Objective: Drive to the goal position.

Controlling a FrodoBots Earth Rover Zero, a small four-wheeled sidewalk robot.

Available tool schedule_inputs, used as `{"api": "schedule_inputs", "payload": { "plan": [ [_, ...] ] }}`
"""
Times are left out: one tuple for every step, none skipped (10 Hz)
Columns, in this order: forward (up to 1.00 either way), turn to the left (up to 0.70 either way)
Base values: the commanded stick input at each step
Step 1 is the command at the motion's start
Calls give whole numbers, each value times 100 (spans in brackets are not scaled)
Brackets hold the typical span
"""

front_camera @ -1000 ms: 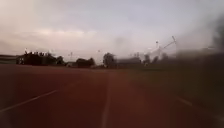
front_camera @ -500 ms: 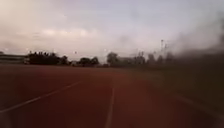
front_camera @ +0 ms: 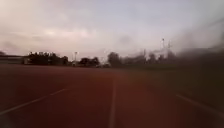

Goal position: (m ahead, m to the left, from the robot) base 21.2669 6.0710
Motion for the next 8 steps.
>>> {"api": "schedule_inputs", "payload": {
  "plan": [
    [70,0],
    [70,0],
    [70,0],
    [70,0],
    [70,0],
    [70,0],
    [70,0],
    [70,0]
  ]
}}
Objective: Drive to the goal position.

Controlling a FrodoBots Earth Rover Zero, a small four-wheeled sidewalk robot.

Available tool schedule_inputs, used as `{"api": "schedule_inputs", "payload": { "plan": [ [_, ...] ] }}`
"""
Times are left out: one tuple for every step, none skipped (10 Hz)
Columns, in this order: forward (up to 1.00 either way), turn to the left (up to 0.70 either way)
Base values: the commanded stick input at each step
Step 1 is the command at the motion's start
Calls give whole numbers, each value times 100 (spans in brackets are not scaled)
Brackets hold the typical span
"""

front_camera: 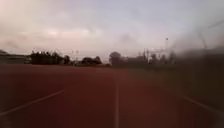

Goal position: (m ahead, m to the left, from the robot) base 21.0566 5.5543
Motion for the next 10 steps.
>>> {"api": "schedule_inputs", "payload": {
  "plan": [
    [70,0],
    [70,0],
    [70,0],
    [70,0],
    [70,0],
    [70,0],
    [70,0],
    [70,0],
    [70,0],
    [70,0]
  ]
}}
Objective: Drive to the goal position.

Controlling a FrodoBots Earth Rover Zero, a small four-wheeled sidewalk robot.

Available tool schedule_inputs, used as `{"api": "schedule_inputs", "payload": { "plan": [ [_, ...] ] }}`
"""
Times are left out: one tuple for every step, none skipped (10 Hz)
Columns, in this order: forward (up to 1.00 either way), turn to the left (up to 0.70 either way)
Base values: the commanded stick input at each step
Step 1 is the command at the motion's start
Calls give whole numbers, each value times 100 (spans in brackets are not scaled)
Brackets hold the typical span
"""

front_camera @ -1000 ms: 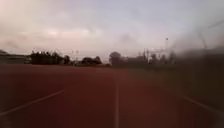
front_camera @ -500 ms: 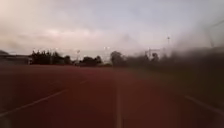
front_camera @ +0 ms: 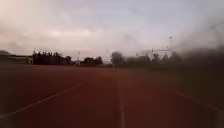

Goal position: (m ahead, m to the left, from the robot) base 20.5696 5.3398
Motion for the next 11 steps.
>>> {"api": "schedule_inputs", "payload": {
  "plan": [
    [70,0],
    [70,0],
    [70,0],
    [70,0],
    [70,0],
    [70,0],
    [70,0],
    [70,0],
    [70,0],
    [70,0],
    [70,0]
  ]
}}
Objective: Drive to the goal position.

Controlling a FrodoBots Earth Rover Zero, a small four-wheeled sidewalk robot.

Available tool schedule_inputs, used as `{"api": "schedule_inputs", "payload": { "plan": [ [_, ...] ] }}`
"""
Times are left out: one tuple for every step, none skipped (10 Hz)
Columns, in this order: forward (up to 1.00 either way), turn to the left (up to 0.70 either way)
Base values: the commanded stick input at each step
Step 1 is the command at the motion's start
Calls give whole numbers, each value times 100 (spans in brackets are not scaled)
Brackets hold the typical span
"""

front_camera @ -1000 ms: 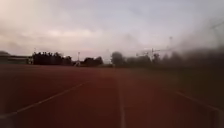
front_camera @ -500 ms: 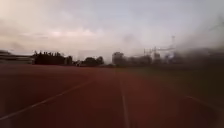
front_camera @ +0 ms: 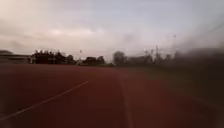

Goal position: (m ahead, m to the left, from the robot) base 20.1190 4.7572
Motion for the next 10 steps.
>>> {"api": "schedule_inputs", "payload": {
  "plan": [
    [70,0],
    [70,0],
    [70,0],
    [70,0],
    [70,0],
    [70,0],
    [70,0],
    [70,0],
    [70,0],
    [70,0]
  ]
}}
